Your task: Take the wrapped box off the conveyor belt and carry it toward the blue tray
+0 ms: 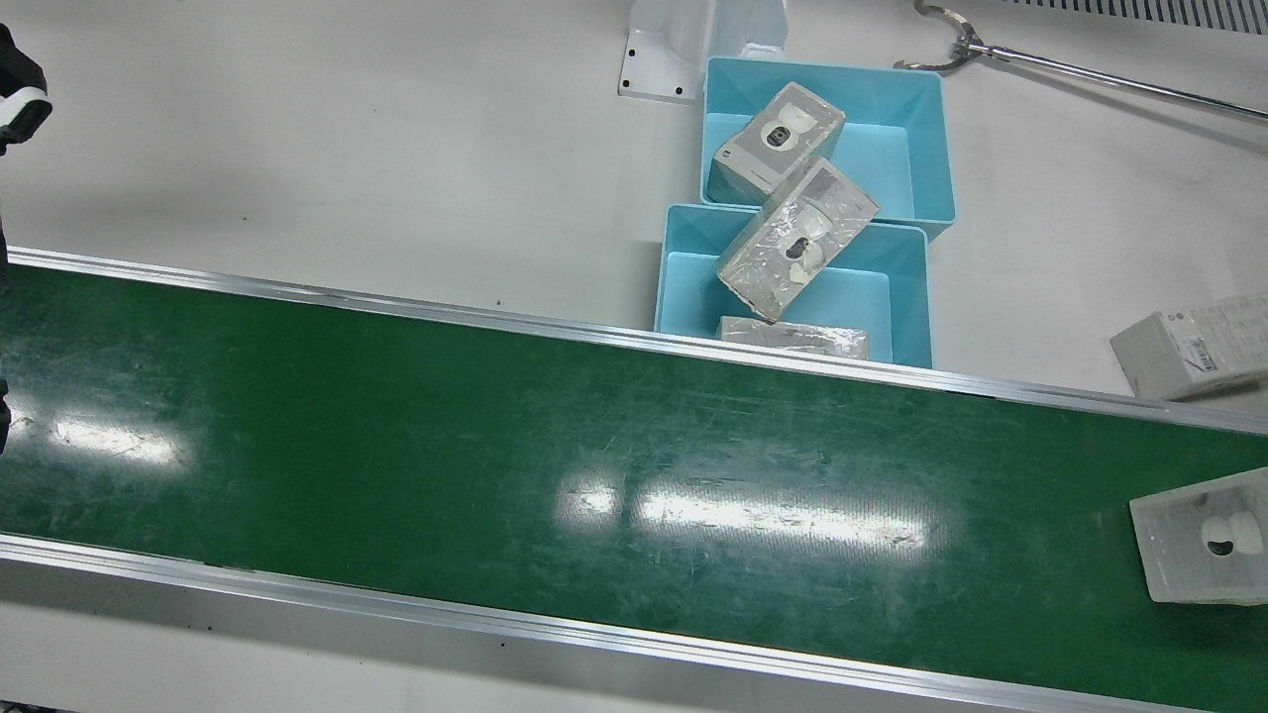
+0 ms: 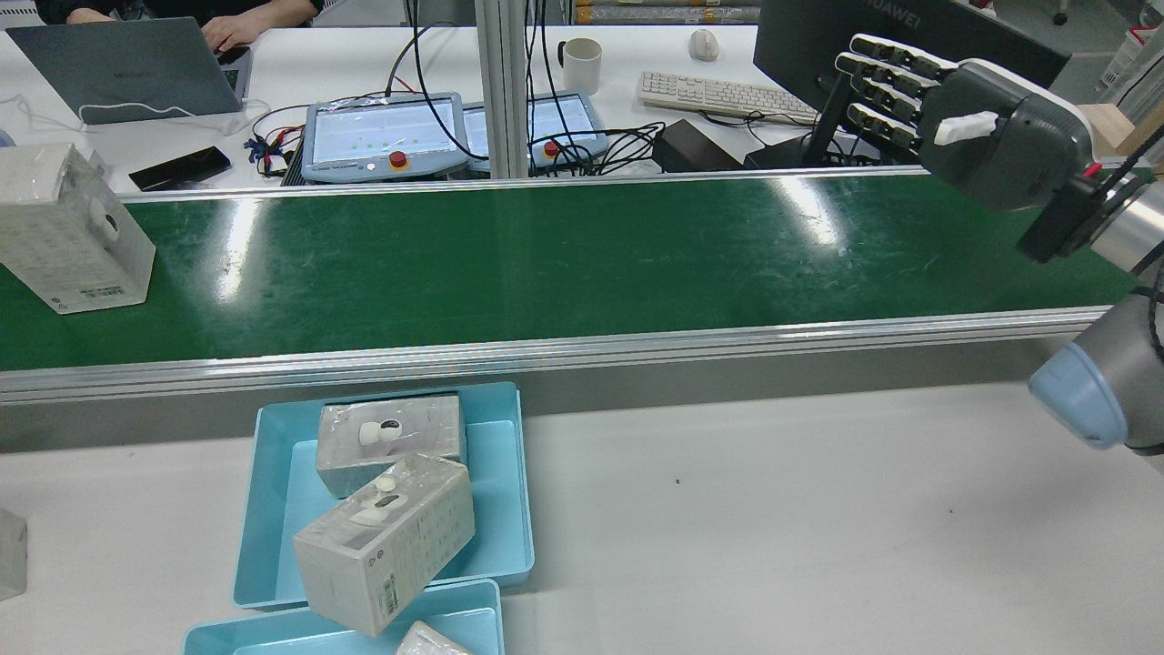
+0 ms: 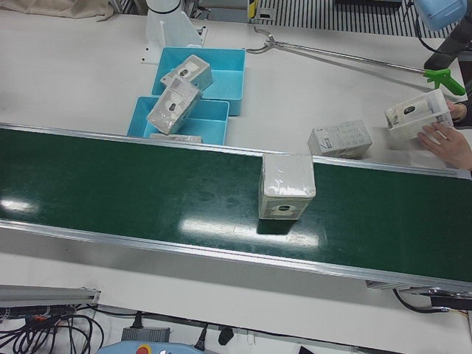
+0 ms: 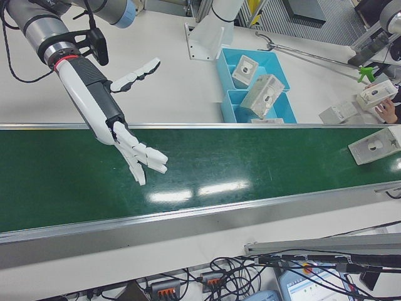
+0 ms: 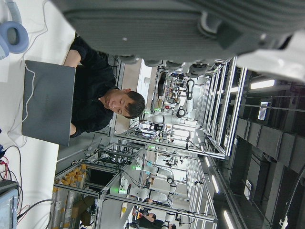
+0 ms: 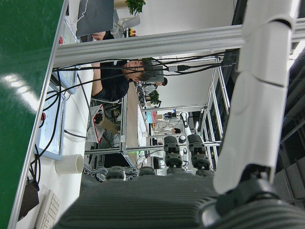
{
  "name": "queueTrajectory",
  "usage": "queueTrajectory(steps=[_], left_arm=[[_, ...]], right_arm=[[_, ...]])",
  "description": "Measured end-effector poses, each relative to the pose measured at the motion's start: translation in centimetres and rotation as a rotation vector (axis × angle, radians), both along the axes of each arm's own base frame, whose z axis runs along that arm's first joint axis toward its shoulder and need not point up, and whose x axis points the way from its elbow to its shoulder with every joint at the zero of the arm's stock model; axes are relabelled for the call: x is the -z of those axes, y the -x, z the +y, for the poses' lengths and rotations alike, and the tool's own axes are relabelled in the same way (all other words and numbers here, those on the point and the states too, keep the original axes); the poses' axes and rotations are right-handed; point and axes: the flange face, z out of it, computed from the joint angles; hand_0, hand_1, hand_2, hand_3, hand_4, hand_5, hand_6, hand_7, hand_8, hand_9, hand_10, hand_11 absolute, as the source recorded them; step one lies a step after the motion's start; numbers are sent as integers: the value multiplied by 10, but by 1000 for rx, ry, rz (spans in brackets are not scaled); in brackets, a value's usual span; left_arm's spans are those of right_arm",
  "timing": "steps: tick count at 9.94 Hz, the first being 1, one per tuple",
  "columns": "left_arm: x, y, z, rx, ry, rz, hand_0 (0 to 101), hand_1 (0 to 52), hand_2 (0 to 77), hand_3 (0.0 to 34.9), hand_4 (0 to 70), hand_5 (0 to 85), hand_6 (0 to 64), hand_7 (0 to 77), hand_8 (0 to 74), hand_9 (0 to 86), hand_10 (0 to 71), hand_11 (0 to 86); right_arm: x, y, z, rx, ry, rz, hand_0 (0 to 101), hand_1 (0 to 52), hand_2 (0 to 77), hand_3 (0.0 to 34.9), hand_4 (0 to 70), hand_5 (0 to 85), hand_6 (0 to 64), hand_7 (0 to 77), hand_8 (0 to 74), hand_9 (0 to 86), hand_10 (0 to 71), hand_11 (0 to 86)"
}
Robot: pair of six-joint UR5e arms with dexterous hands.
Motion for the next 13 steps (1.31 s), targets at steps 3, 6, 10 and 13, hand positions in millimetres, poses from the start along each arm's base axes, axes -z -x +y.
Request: queueTrajectory(steps=[3, 6, 10, 13], left_arm=[[0, 0, 0, 0, 0, 0, 0, 0, 11, 0, 0, 11, 0, 5, 5, 5, 5, 0], [0, 0, 0, 0, 0, 0, 0, 0, 11, 0, 0, 11, 0, 5, 5, 5, 5, 0], [0, 0, 0, 0, 0, 0, 0, 0, 5, 0, 0, 11, 0, 5, 5, 5, 5, 0], [0, 0, 0, 0, 0, 0, 0, 0, 11, 0, 0, 11, 0, 5, 5, 5, 5, 0]], right_arm=[[4, 3, 1, 6, -8, -3, 466, 115, 44, 97, 65, 136, 0, 125, 0, 11, 11, 27], [20, 19, -11, 19, -35, -7, 478, 164, 114, 42, 120, 164, 44, 175, 0, 5, 22, 54], [81, 108, -54, 73, -86, -49, 483, 153, 185, 6, 213, 191, 82, 218, 0, 38, 38, 76], [87, 200, -43, 82, -102, -45, 493, 158, 191, 6, 224, 196, 65, 207, 5, 38, 16, 44]])
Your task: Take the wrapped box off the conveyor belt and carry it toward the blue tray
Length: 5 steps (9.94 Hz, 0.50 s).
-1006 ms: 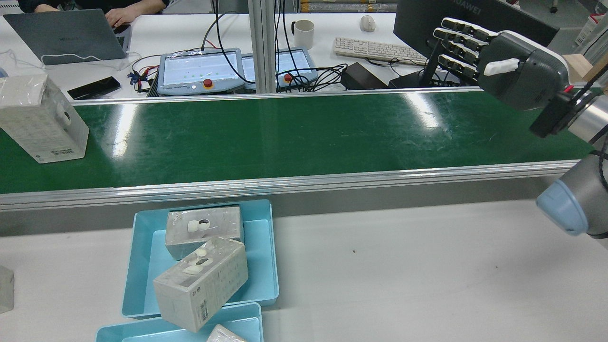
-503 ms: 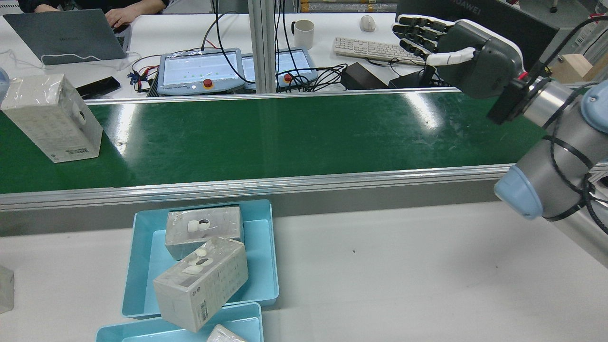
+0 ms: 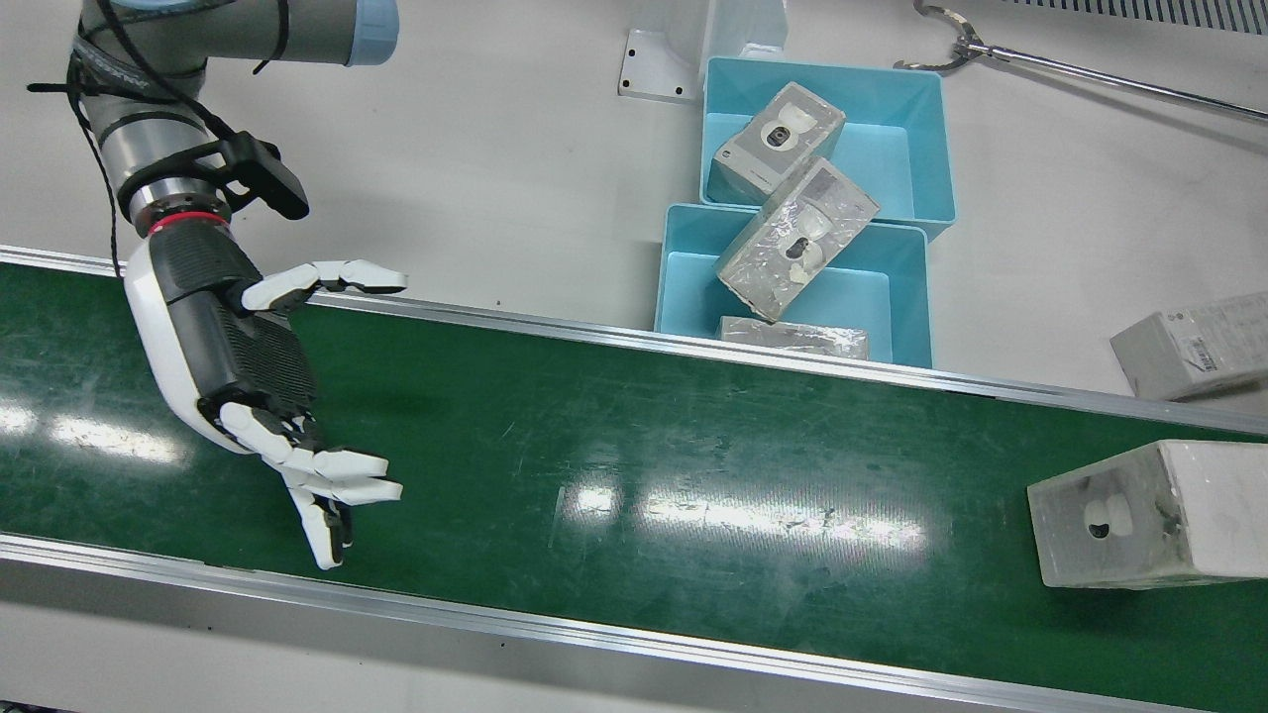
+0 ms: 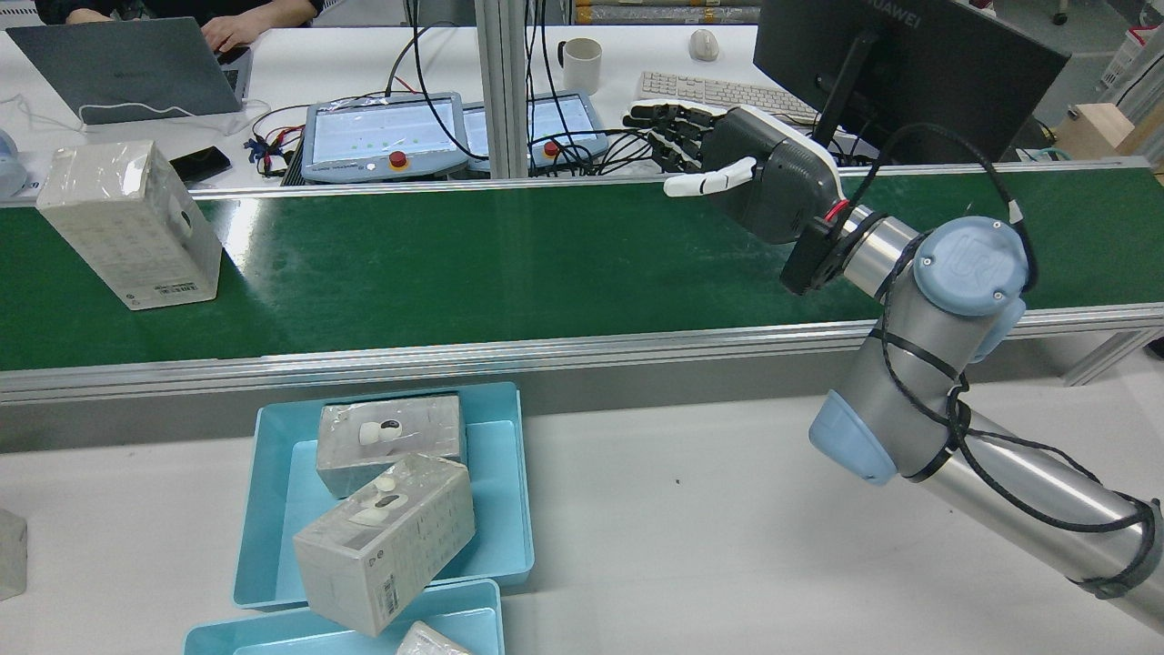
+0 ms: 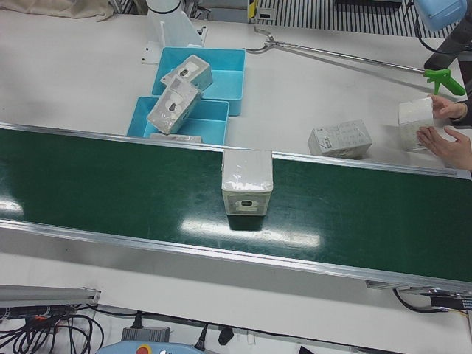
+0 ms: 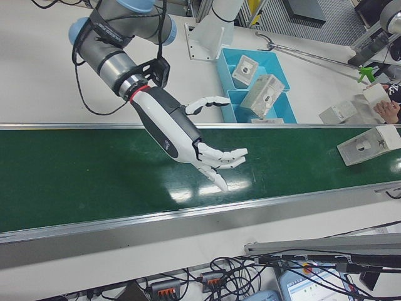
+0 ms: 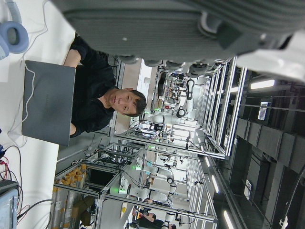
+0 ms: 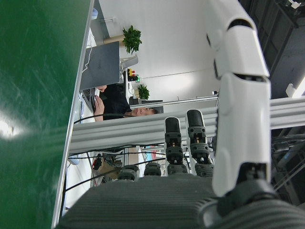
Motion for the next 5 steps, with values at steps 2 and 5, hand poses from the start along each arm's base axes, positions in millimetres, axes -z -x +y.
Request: queueTrajectory(steps=[2, 5], left_arm=[[0, 0, 0, 0, 0, 0, 0, 0, 11, 0, 0, 11, 0, 5, 5, 5, 5, 5], [0, 0, 0, 0, 0, 0, 0, 0, 5, 0, 0, 11, 0, 5, 5, 5, 5, 0]], right_arm=[[6, 19, 1, 1, -35, -26, 494, 158, 180, 7, 240, 196, 82, 213, 5, 22, 22, 49], [9, -11, -11, -14, -60, -26, 501, 169, 175, 5, 289, 218, 104, 256, 5, 44, 5, 22]])
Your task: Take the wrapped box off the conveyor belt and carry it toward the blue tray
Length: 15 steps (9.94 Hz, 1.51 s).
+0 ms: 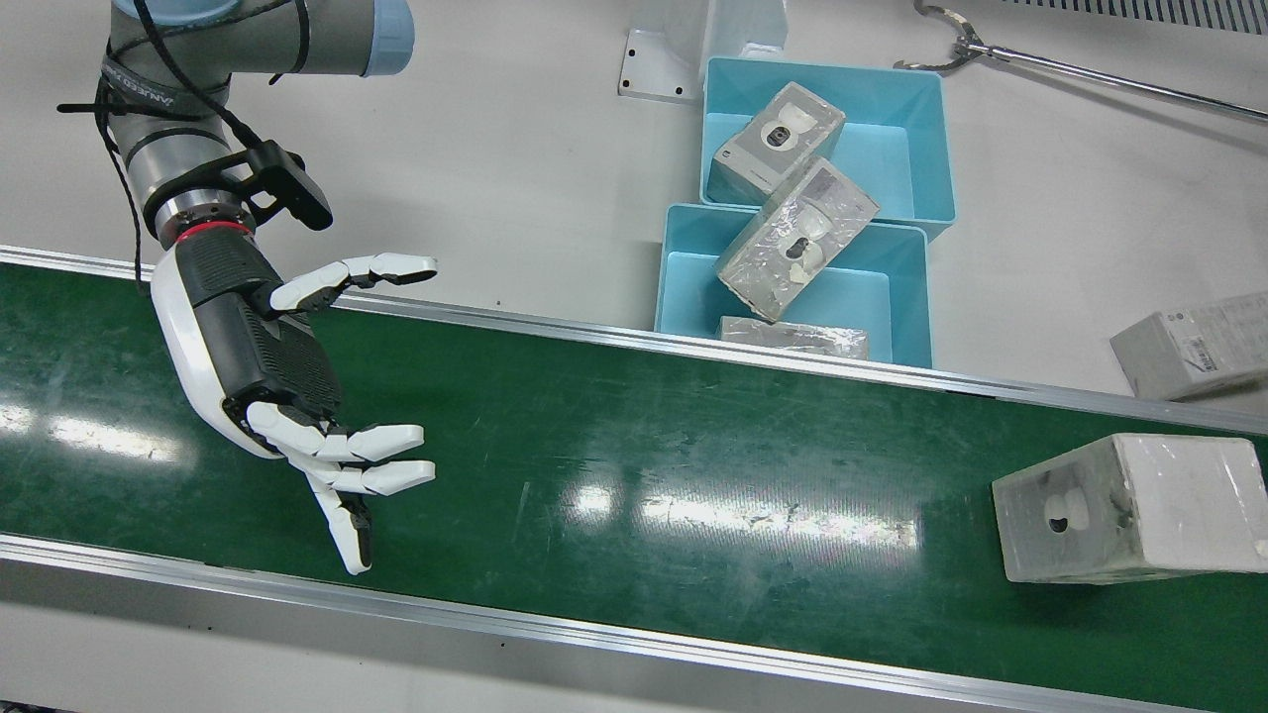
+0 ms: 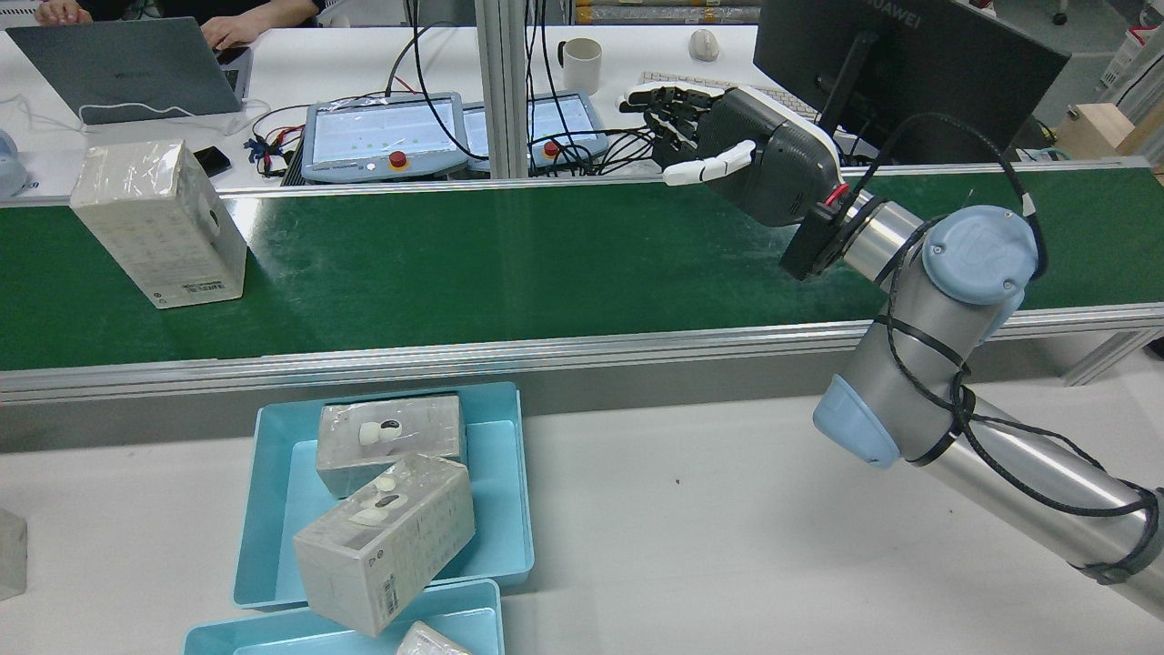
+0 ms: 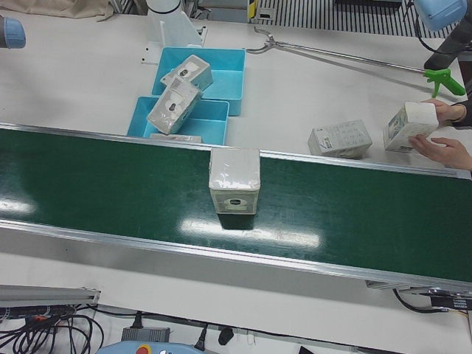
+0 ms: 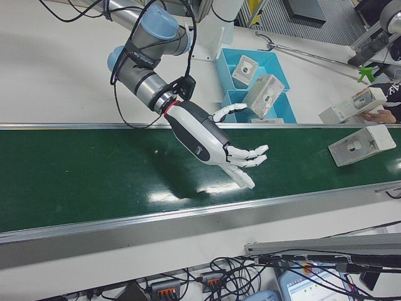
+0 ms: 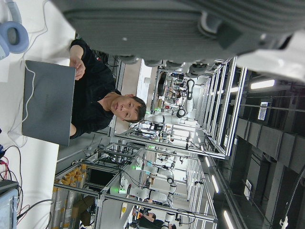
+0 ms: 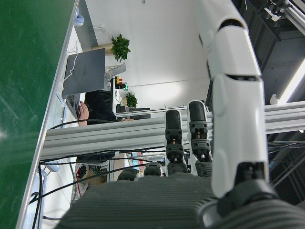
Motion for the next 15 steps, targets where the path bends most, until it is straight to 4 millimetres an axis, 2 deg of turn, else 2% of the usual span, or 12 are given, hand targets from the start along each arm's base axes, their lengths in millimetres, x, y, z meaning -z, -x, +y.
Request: queueTrajectory(steps=[2, 3, 4, 6, 7, 9, 11, 15], left_arm=[[0, 0, 0, 0, 0, 0, 0, 0, 11, 0, 0, 11, 0, 5, 5, 5, 5, 0], [0, 0, 0, 0, 0, 0, 0, 0, 11, 0, 0, 11, 0, 5, 5, 5, 5, 0], [0, 0, 0, 0, 0, 0, 0, 0, 5, 0, 0, 11, 0, 5, 5, 0, 0, 0], [0, 0, 0, 0, 0, 0, 0, 0, 11, 0, 0, 11, 0, 5, 5, 5, 0, 0], [0, 0, 0, 0, 0, 0, 0, 0, 11, 0, 0, 11, 0, 5, 5, 5, 5, 5], [0, 0, 0, 0, 0, 0, 0, 0, 5, 0, 0, 11, 0, 5, 5, 5, 0, 5], [0, 0, 0, 0, 0, 0, 0, 0, 11, 0, 0, 11, 0, 5, 5, 0, 5, 0], [0, 0, 0, 0, 0, 0, 0, 0, 11, 0, 0, 11, 0, 5, 5, 5, 5, 0]], right_arm=[[-6, -13, -8, -9, 7, 16, 501, 169, 175, 5, 289, 218, 104, 256, 5, 44, 5, 22], [-9, -12, -10, -7, 13, 23, 529, 229, 180, 19, 147, 185, 38, 169, 5, 16, 0, 22], [-11, -8, -10, -1, 18, 27, 512, 196, 191, 38, 158, 191, 65, 191, 5, 16, 5, 22], [-13, -3, -8, 5, 25, 28, 511, 191, 191, 39, 158, 191, 65, 191, 5, 16, 5, 22], [-15, -2, -8, 4, 29, 28, 508, 185, 180, 57, 169, 191, 71, 218, 5, 27, 5, 16], [-16, 2, -6, 7, 31, 28, 508, 185, 180, 46, 153, 196, 71, 207, 5, 27, 0, 16], [-16, 3, -6, 9, 32, 27, 508, 185, 180, 40, 169, 202, 71, 207, 5, 27, 16, 38], [-12, 4, -4, 11, 25, 25, 506, 185, 180, 38, 202, 207, 71, 229, 5, 27, 0, 22]])
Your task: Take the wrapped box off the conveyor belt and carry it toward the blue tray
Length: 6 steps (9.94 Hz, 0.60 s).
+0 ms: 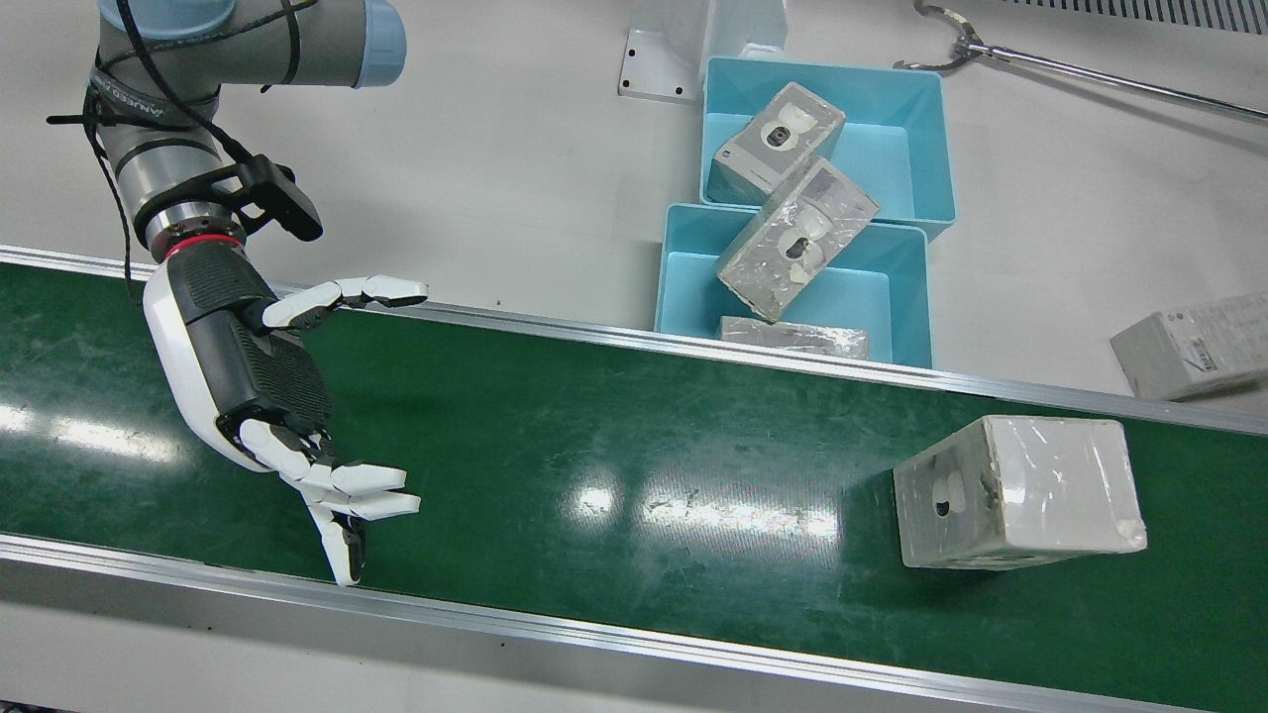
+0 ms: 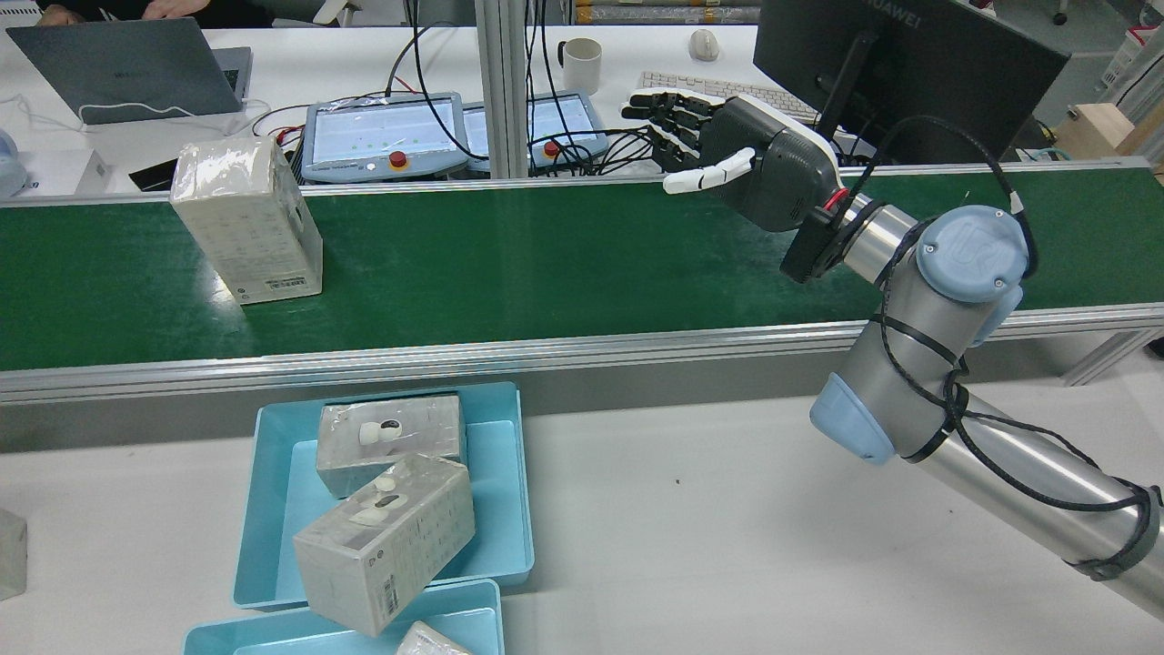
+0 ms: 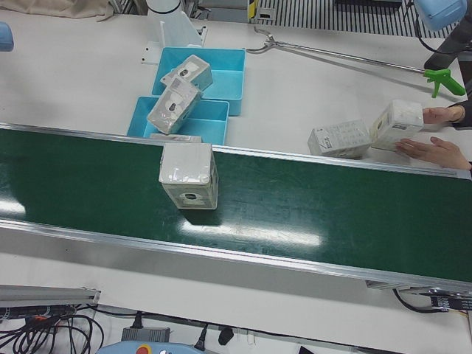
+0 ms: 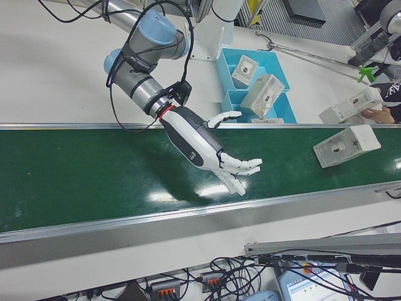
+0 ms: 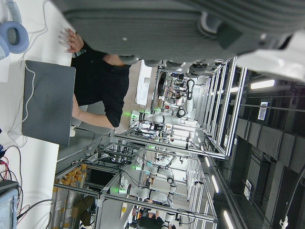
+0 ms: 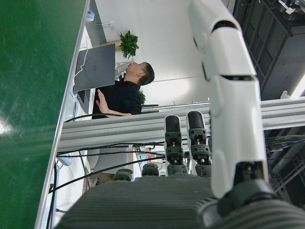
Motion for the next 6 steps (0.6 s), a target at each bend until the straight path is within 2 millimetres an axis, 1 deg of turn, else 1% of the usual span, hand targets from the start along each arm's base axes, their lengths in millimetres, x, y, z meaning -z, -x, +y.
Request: queueTrajectory(steps=[1, 2, 3, 4, 5, 6], left_arm=[[0, 0, 0, 0, 0, 0, 0, 0, 11, 0, 0, 11, 0, 5, 5, 0, 5, 0], [0, 0, 0, 0, 0, 0, 0, 0, 11, 0, 0, 11, 0, 5, 5, 5, 5, 0], [0, 0, 0, 0, 0, 0, 0, 0, 11, 0, 0, 11, 0, 5, 5, 5, 5, 0], [0, 0, 0, 0, 0, 0, 0, 0, 11, 0, 0, 11, 0, 5, 5, 5, 5, 0], [0, 0, 0, 0, 0, 0, 0, 0, 11, 0, 0, 11, 0, 5, 5, 5, 5, 0], [0, 0, 0, 0, 0, 0, 0, 0, 11, 0, 0, 11, 0, 5, 5, 5, 5, 0]], right_arm=[[-1, 0, 0, 0, 1, 3, 506, 185, 180, 38, 202, 207, 71, 229, 5, 27, 0, 22], [-2, 1, 0, -1, 4, 5, 506, 185, 180, 45, 202, 207, 76, 240, 5, 27, 0, 16], [-5, 1, 0, 0, 7, 7, 503, 153, 158, 43, 180, 207, 76, 240, 5, 27, 0, 16], [-6, 2, -1, 0, 10, 9, 503, 180, 153, 47, 180, 180, 76, 207, 5, 27, 0, 16], [-8, 2, -1, 1, 13, 10, 503, 180, 153, 47, 180, 180, 76, 207, 5, 27, 0, 16], [-7, 2, -1, 1, 13, 9, 503, 180, 153, 39, 180, 191, 38, 196, 5, 27, 0, 16]])
